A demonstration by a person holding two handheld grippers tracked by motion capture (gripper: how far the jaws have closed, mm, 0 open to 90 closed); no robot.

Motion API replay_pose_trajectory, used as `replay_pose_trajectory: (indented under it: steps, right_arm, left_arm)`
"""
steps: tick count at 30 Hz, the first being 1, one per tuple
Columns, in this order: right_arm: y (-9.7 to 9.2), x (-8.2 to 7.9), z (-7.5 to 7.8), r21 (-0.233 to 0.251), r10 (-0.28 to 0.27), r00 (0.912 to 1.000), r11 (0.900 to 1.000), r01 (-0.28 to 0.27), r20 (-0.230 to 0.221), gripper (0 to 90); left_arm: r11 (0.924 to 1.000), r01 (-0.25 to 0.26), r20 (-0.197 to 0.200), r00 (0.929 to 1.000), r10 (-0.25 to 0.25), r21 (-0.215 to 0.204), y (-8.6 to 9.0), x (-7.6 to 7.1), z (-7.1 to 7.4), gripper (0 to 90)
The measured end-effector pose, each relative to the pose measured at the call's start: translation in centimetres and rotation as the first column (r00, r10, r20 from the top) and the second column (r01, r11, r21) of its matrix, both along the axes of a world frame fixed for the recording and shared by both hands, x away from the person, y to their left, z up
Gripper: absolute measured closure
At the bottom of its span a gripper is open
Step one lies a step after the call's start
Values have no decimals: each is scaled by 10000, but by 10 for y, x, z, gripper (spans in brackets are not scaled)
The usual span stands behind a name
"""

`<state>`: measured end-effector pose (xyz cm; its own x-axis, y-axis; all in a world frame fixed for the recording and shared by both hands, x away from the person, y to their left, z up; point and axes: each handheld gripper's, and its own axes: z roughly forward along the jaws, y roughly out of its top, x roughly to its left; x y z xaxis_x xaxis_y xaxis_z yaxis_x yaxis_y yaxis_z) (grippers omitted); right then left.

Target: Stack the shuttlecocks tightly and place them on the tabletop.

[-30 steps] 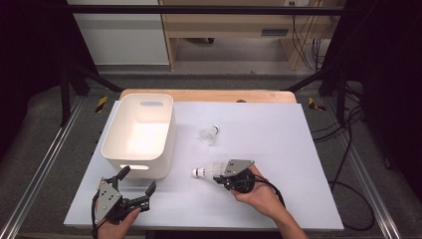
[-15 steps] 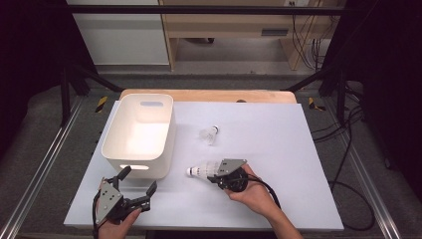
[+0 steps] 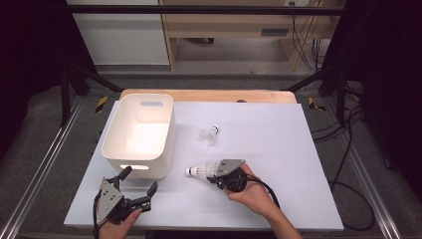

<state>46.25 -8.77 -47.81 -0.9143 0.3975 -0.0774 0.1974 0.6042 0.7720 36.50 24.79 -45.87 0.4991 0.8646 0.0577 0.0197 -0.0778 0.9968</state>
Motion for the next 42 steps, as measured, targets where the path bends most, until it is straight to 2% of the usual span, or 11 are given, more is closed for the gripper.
replay_pose_trajectory:
  steps: [9, 13, 21, 29, 35, 42]
  right_arm:
    - [1, -1, -1, -102, 39, 10000, 9999, -39, 7, 893]
    - [1, 0, -2, -159, 49, 10000, 9999, -50, -49, 858]
    - [0, -4, -1, -311, -187, 9997, 9993, 183, -129, 697]
    - [-2, -5, 2, -160, -543, 9982, 9984, 539, -248, 561]
    - [-6, -8, 4, -55, -789, 9967, 9969, 788, -172, 478]
    - [-9, -12, 8, 299, -1133, 9936, 9931, 1133, 0, 322]
  left_arm:
    - [10000, 0, 4, 10000, 0, -11, 0, 0, 0, 44]
    - [10000, -1, -2, 10000, 1, -14, 0, 0, 0, 45]
    - [10000, 29, -2, 10000, -29, 6, -1, 0, 0, 45]
    - [10000, 33, -20, 10000, -33, 40, -2, 1, -1, 44]
    - [9998, -169, 20, 9999, 169, -50, 1, -2, -1, 39]
    - [9995, -247, 1, 9997, 247, -182, 0, -2, -1, 36]
